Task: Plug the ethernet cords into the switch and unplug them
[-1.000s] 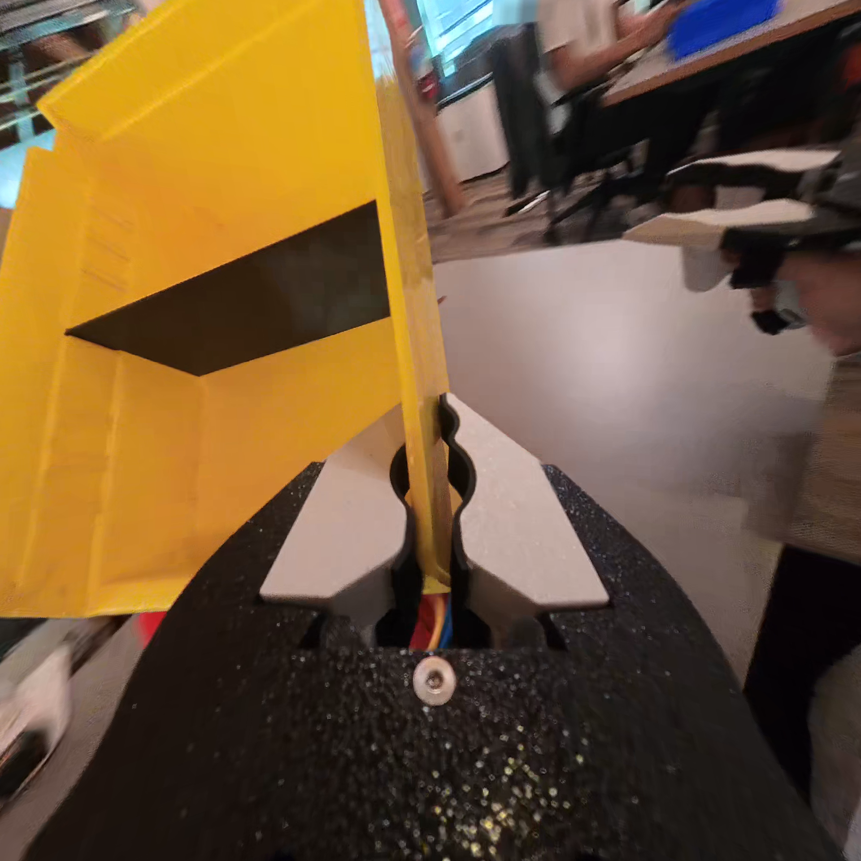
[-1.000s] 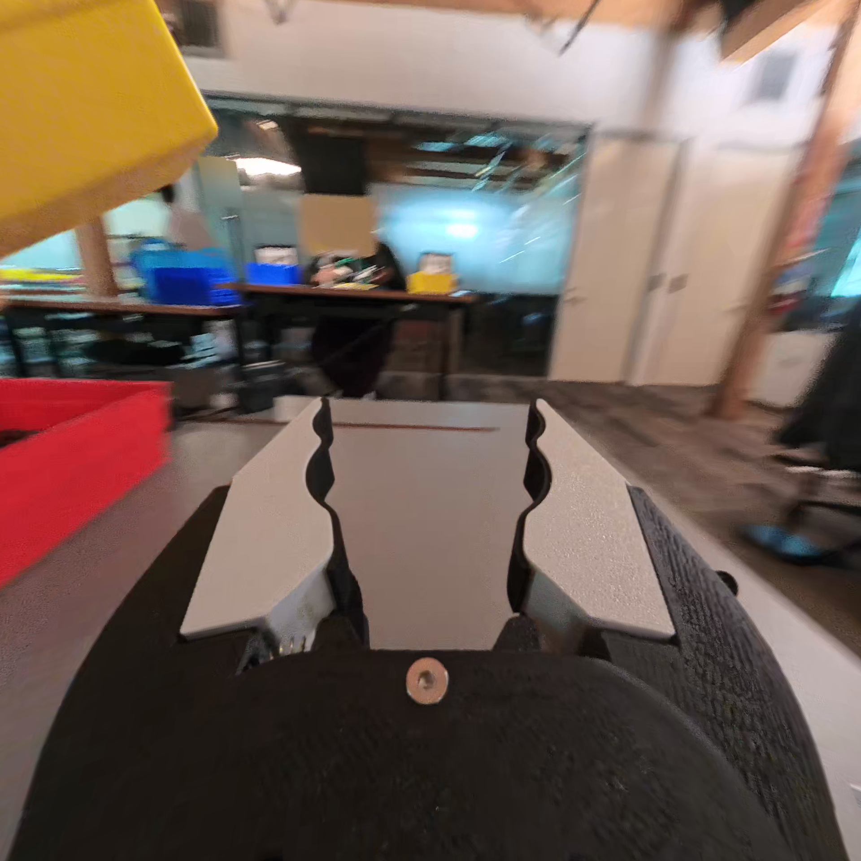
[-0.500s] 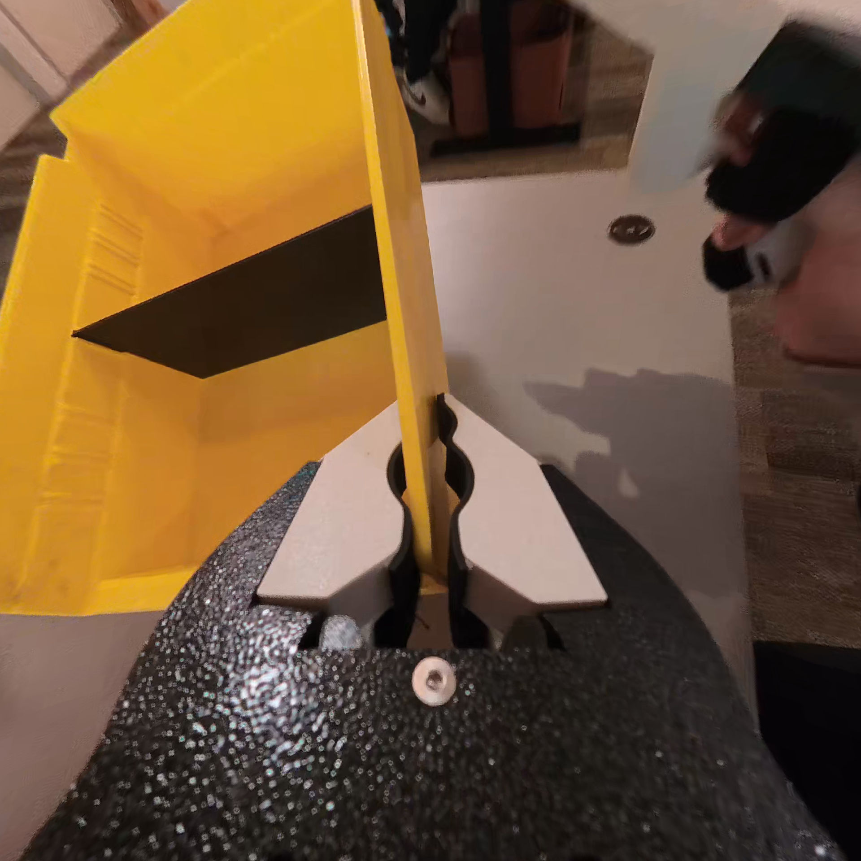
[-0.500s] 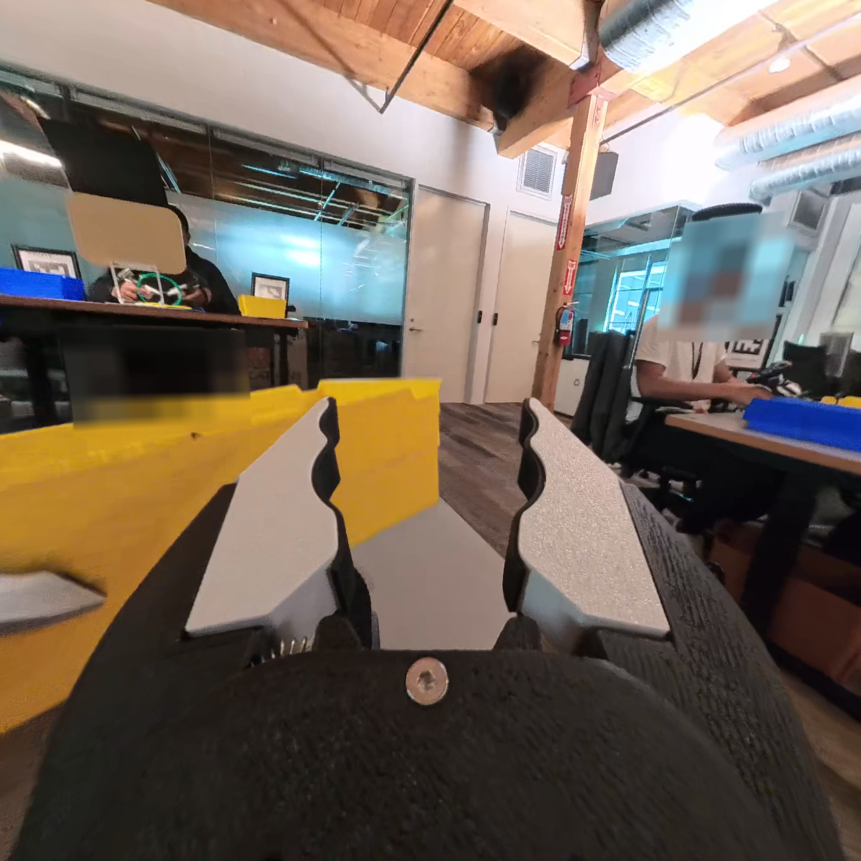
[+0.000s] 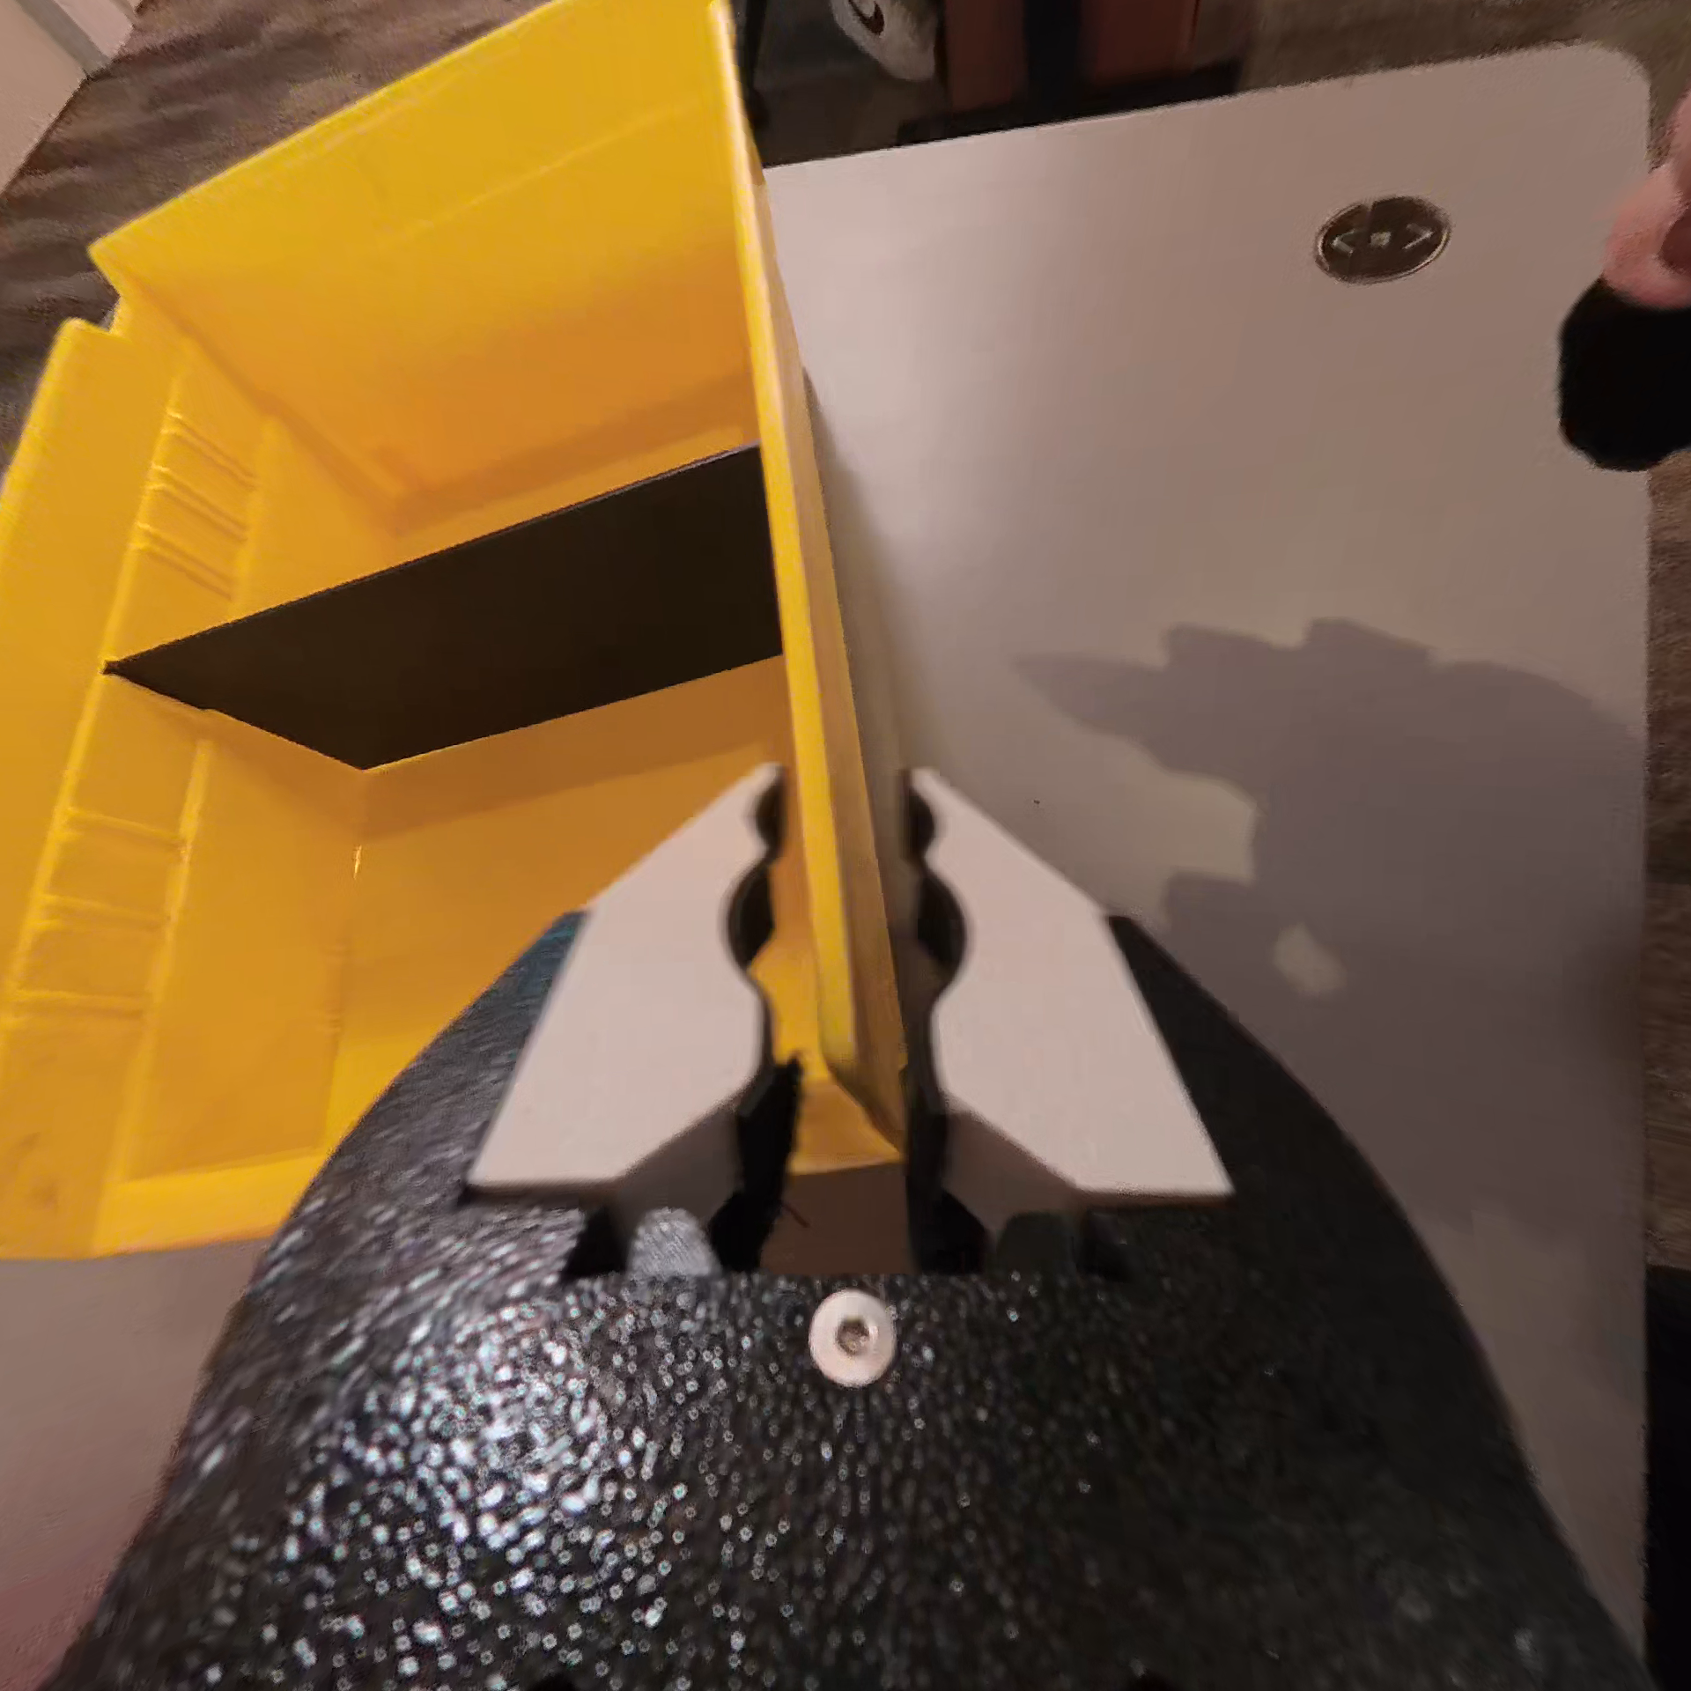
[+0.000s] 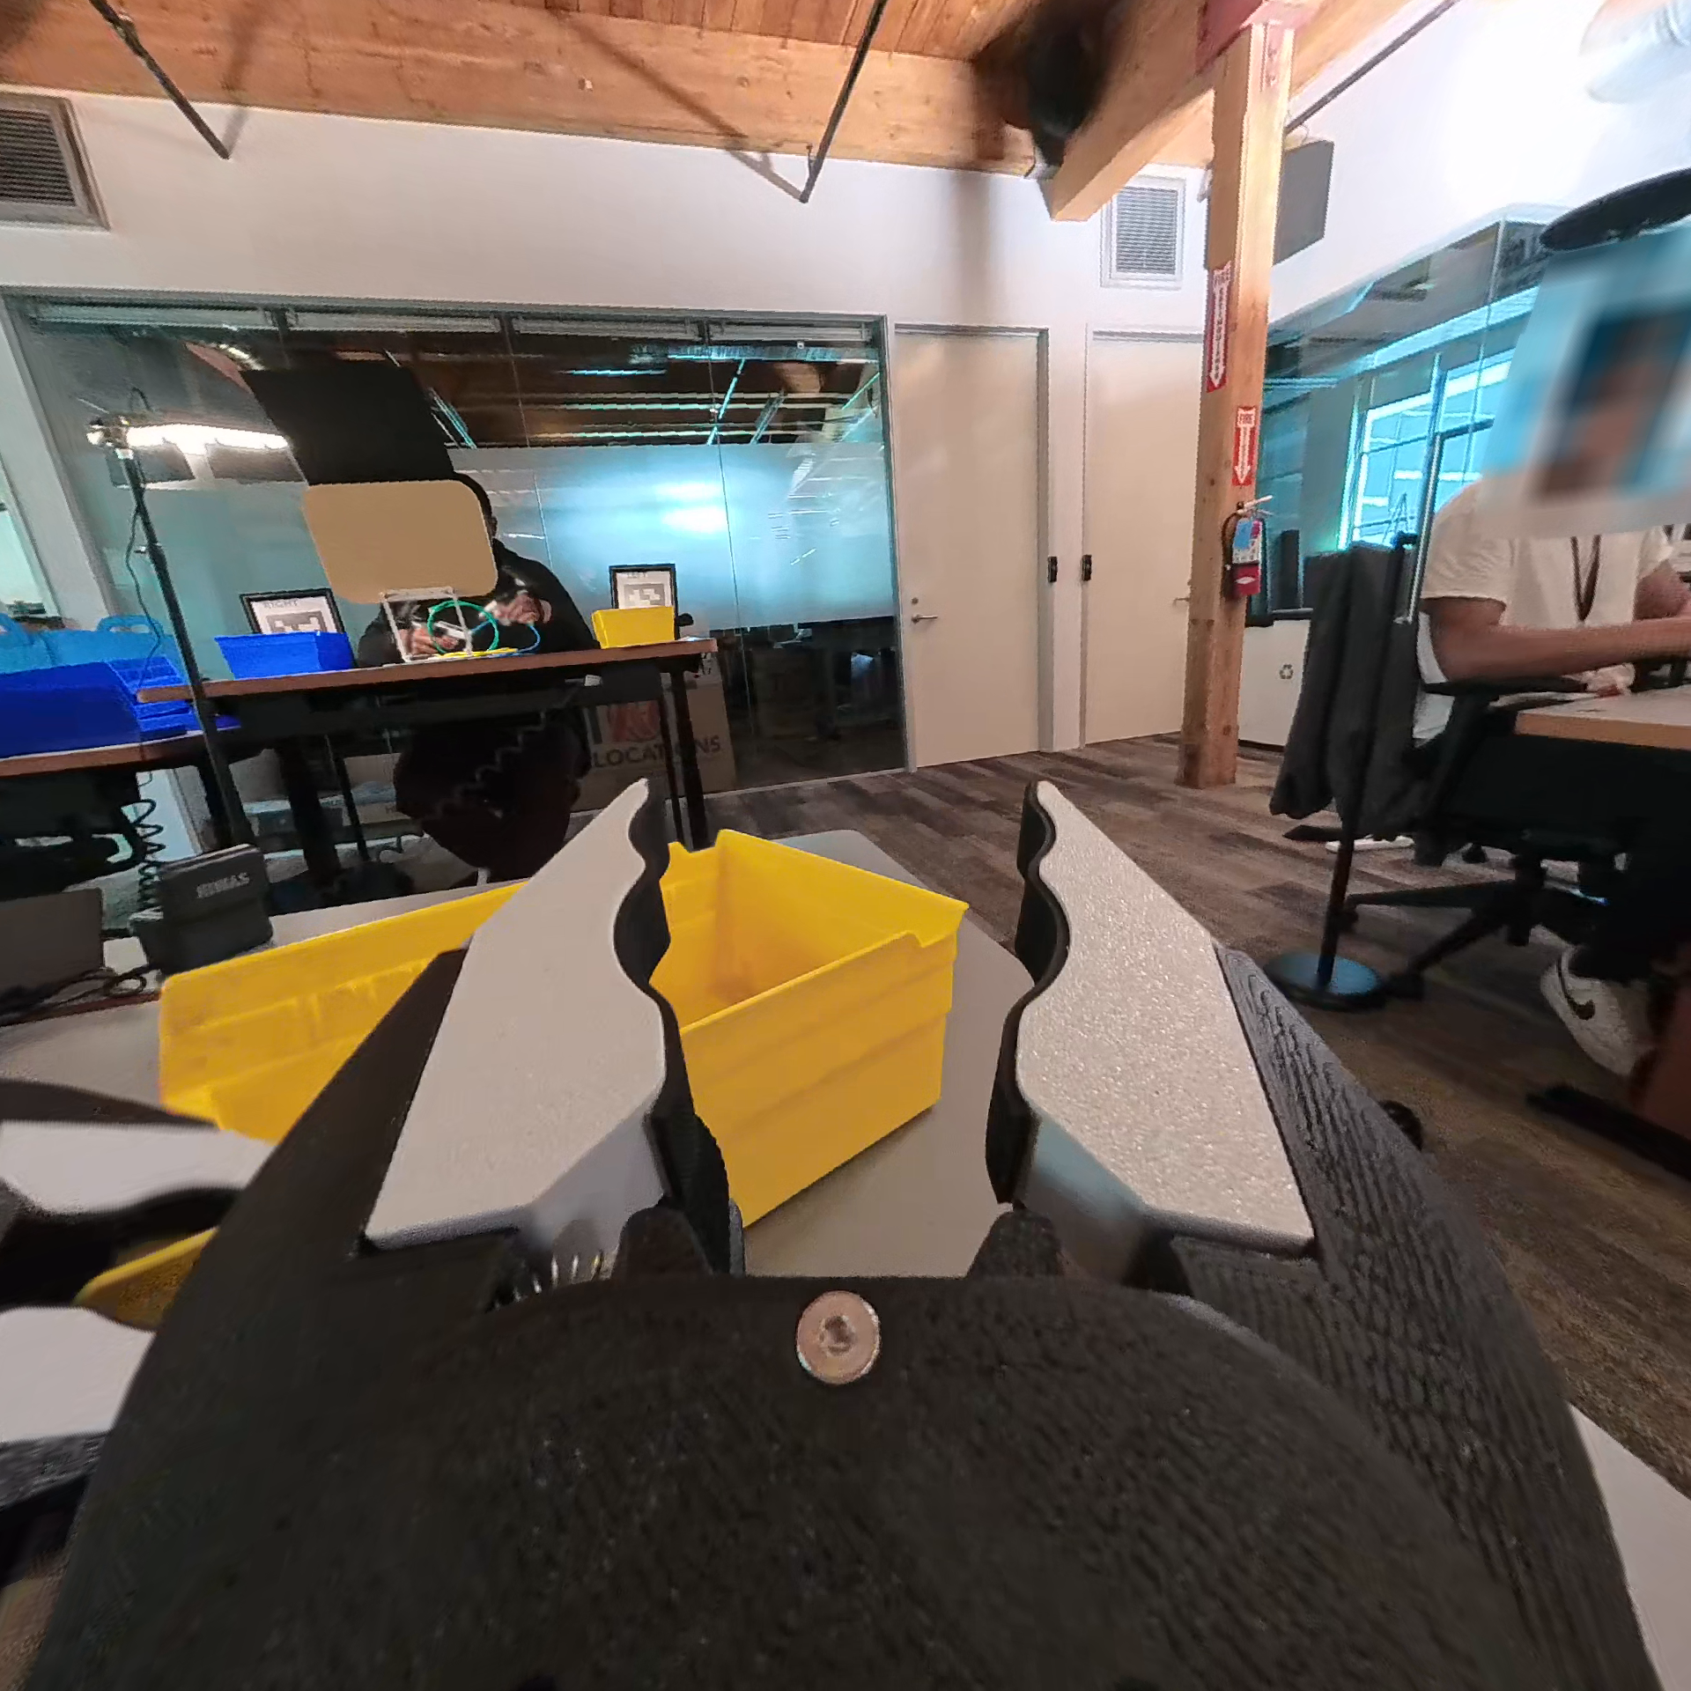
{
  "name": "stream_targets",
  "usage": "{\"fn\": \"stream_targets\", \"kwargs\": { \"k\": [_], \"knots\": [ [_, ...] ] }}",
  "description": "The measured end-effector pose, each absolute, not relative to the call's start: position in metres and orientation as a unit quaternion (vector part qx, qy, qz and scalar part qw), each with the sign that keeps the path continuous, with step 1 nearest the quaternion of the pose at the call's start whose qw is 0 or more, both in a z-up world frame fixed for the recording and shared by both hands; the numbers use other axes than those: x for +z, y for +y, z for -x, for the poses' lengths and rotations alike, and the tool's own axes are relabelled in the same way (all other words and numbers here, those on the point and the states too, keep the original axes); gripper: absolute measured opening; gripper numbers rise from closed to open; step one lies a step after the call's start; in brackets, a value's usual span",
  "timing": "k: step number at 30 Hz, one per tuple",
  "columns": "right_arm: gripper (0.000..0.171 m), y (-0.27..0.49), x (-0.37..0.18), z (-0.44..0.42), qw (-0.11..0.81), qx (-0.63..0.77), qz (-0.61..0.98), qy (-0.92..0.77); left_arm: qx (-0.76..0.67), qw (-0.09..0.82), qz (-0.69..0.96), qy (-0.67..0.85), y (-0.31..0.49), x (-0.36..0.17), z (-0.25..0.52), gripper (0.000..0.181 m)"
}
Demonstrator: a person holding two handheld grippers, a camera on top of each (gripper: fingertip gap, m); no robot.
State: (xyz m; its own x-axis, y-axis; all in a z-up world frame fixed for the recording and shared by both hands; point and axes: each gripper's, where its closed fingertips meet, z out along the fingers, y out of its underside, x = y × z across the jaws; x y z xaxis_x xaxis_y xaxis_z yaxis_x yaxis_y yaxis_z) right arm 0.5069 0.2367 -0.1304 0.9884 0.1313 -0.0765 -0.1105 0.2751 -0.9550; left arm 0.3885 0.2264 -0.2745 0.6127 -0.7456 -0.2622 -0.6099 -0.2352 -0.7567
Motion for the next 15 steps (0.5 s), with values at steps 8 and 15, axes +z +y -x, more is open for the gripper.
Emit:
{"fn": "stream_targets", "kwargs": {
  "k": [8,15],
  "knots": [
    [0.09,0.236,-0.148,-0.463,0.76,0.126,0.636,-0.048,-0.073,0.564,0.738,0.363,0.172,-0.186,-0.311,0.096],
    [0.128,0.23,-0.174,-0.399,0.709,0.117,0.691,-0.078,0.087,0.708,0.694,0.094,0.098,-0.124,-0.08,0.086]
  ]
}}
